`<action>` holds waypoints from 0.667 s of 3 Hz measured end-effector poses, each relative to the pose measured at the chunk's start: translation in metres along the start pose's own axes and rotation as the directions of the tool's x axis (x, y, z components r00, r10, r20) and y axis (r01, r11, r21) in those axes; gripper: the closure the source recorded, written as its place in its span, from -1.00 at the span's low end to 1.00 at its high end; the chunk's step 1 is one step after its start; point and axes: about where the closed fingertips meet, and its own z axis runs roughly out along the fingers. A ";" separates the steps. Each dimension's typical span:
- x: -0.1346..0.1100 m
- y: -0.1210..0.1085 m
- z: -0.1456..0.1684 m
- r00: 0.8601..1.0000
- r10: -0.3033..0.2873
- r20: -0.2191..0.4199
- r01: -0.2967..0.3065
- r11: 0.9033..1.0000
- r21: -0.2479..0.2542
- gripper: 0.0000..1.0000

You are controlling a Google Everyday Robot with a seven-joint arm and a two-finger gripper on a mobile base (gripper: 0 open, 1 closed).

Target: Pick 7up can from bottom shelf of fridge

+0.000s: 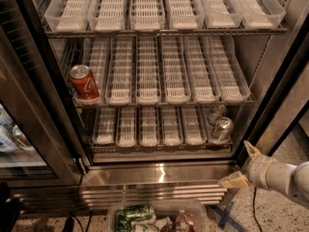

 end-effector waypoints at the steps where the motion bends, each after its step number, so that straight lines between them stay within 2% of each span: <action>1: 0.002 -0.008 0.004 0.995 0.078 0.061 -0.081 0.995 0.050 -1.00; 2: -0.004 -0.012 0.007 0.984 0.129 0.126 -0.141 0.986 0.090 -1.00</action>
Offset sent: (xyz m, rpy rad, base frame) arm 0.0202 -0.0028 0.0086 0.2266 -0.1415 -0.1833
